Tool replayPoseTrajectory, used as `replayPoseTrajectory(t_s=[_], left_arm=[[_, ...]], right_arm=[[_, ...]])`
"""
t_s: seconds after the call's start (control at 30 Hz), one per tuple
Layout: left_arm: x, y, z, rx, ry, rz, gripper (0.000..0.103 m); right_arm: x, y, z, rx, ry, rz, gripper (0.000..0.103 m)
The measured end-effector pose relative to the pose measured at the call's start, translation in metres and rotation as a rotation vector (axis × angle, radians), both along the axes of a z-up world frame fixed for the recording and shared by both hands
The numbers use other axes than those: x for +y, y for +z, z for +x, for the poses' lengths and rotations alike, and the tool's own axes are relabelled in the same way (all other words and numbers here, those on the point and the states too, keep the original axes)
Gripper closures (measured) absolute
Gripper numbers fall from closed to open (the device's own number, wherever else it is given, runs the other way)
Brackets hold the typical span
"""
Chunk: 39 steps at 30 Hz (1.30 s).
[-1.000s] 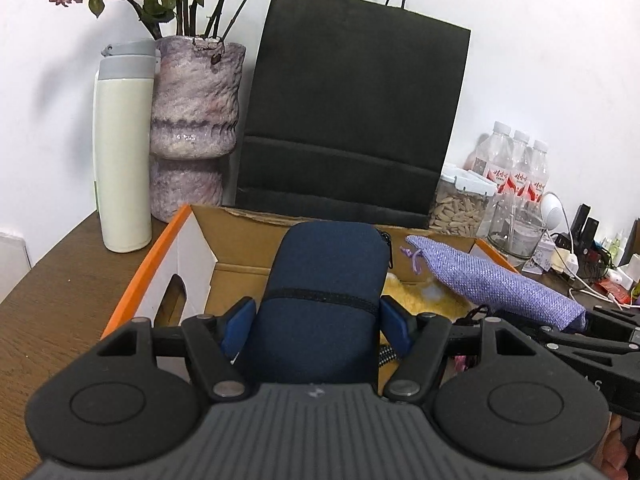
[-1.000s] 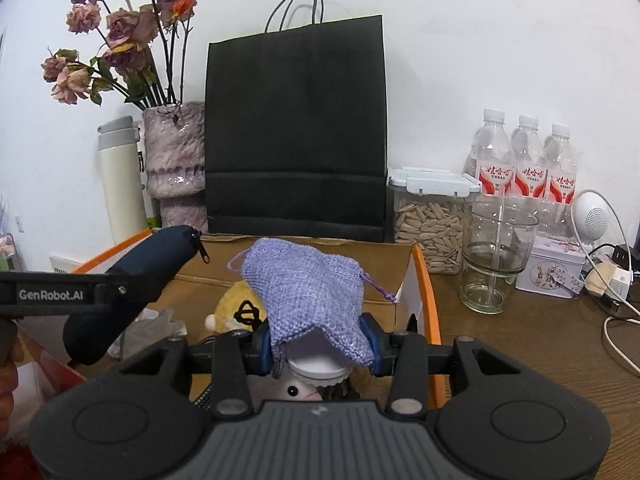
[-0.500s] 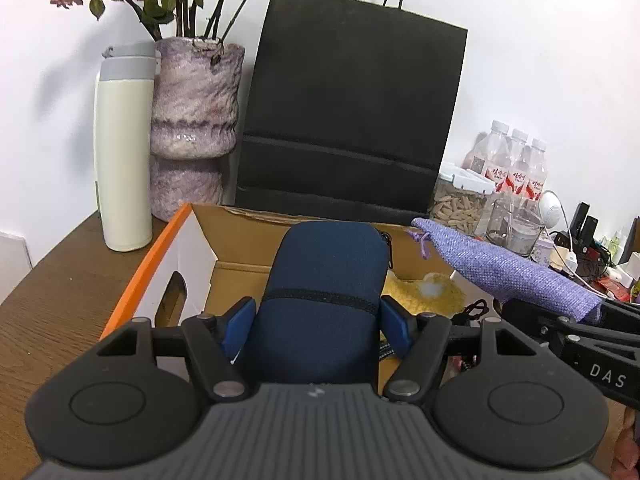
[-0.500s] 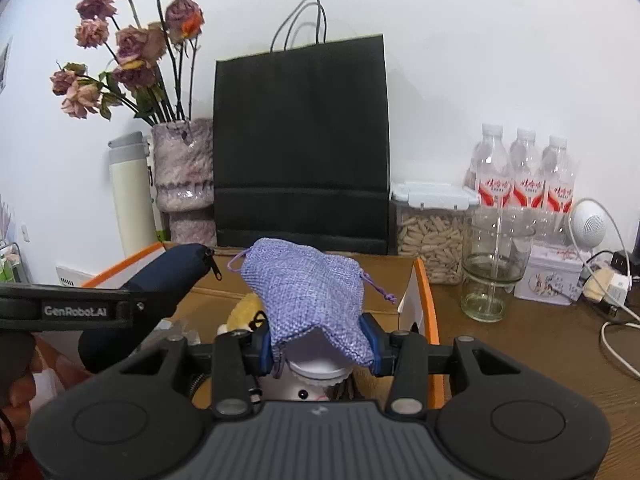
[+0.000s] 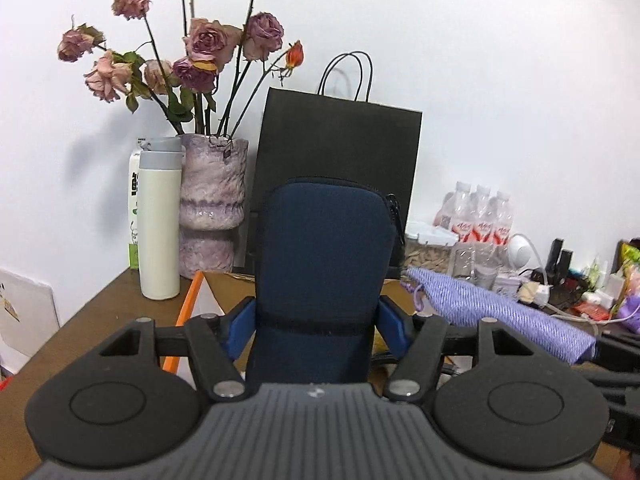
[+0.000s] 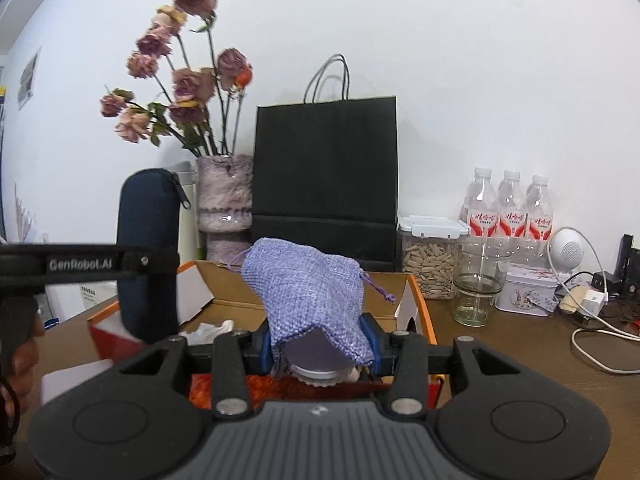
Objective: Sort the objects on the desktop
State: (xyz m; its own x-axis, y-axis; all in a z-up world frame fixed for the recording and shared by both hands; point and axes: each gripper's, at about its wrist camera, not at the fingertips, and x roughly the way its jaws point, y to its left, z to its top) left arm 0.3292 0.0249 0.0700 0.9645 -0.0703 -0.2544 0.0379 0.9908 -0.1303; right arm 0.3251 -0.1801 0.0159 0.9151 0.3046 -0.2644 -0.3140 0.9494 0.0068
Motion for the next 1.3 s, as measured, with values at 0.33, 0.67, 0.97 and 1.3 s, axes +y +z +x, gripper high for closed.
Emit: replayPoseTrajectory(t_s=[0.33, 0.67, 0.97, 1.3], left_arm=[[-0.008, 0.009, -0.039, -0.029, -0.052, -0.02, 0.039], [-0.014, 0.001, -0.055, -0.011, -0.073, -0.041, 0.039], [-0.018, -0.005, -0.052, 0.02, -0.078, -0.029, 0.039], [-0.017, -0.011, -0.048, 0.054, -0.078, -0.027, 0.039]], right_arm=[[-0.006, -0.002, -0.028, 0.012, -0.007, 0.008, 0.062], [-0.009, -0.005, -0.042, 0.022, 0.006, 0.005, 0.061], [-0.006, -0.008, -0.042, 0.031, 0.025, -0.009, 0.066], [-0.004, -0.013, -0.035, 0.094, 0.054, -0.021, 0.091]])
